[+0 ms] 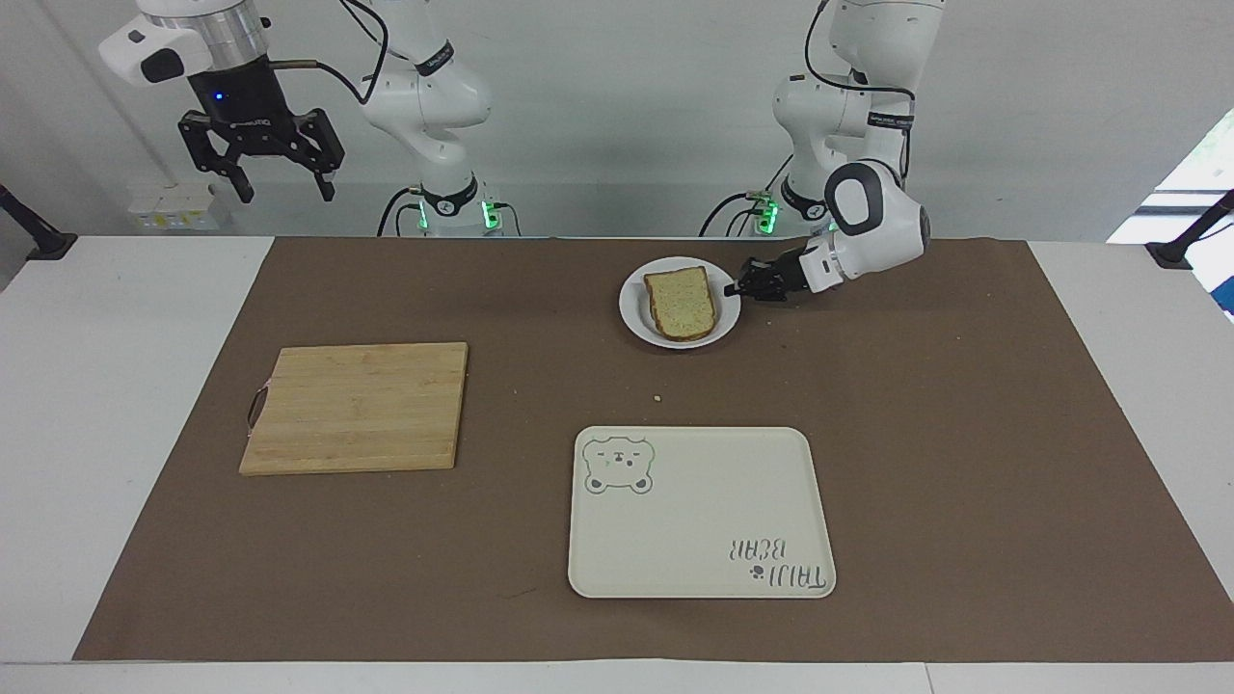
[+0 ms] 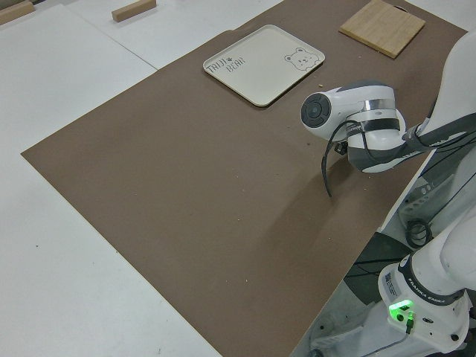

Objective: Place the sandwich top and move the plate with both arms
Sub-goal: 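Push the white plate with the left gripper onto the bear tray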

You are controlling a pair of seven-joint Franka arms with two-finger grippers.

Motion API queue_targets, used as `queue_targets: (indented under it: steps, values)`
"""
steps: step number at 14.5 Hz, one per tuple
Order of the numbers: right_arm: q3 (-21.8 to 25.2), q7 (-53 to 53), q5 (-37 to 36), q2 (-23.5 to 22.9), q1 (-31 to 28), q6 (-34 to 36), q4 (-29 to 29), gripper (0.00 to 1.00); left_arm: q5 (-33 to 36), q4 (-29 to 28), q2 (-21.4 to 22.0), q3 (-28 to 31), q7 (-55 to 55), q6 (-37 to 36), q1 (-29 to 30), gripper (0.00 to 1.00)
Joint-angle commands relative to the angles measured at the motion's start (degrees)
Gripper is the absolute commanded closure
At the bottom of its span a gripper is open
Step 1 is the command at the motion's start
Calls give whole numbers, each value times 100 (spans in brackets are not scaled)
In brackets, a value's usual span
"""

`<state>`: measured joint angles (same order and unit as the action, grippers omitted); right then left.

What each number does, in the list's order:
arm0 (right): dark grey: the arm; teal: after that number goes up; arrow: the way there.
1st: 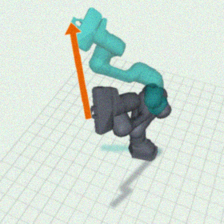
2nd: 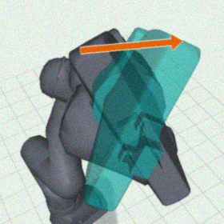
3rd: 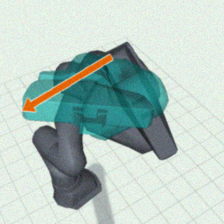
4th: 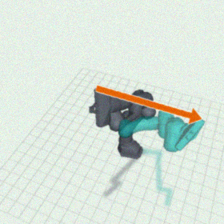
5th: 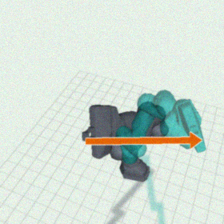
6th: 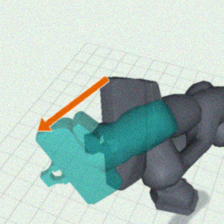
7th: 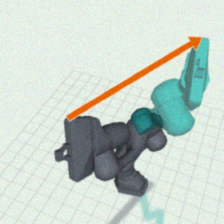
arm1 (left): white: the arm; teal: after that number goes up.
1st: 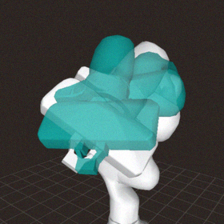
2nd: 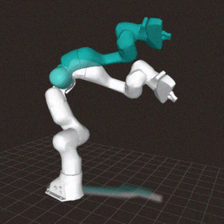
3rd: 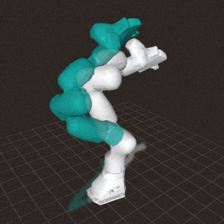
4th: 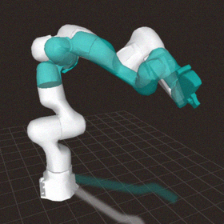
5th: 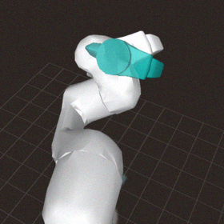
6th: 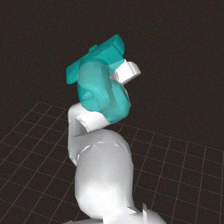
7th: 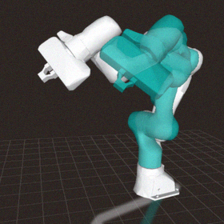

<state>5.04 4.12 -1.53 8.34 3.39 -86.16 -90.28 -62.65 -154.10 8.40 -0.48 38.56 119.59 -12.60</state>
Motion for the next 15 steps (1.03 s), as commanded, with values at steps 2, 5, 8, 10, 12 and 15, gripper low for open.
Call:
queue_targets:
  steps: [2,5,8,10,12,15]
  values:
    - [-21,-7,74,53,-67,47,-209,0,-72,642,-391,22,108,-873,626,100]
    - [-29,-25,74,45,-67,47,-254,0,-72,1336,-786,22,82,-1322,908,100]
    - [-21,-34,74,44,-58,47,-236,0,-29,2222,-1260,31,56,-1805,1154,100]
    - [-21,-34,74,44,-58,47,-236,0,24,2935,-1647,22,-6,-2009,1295,100]
    - [-21,-25,74,44,-58,47,-236,0,42,3620,-2025,22,-207,-2036,1296,100]
    - [-21,-25,74,44,-67,47,-236,0,218,4815,-2911,-74,-542,-2036,1278,100]
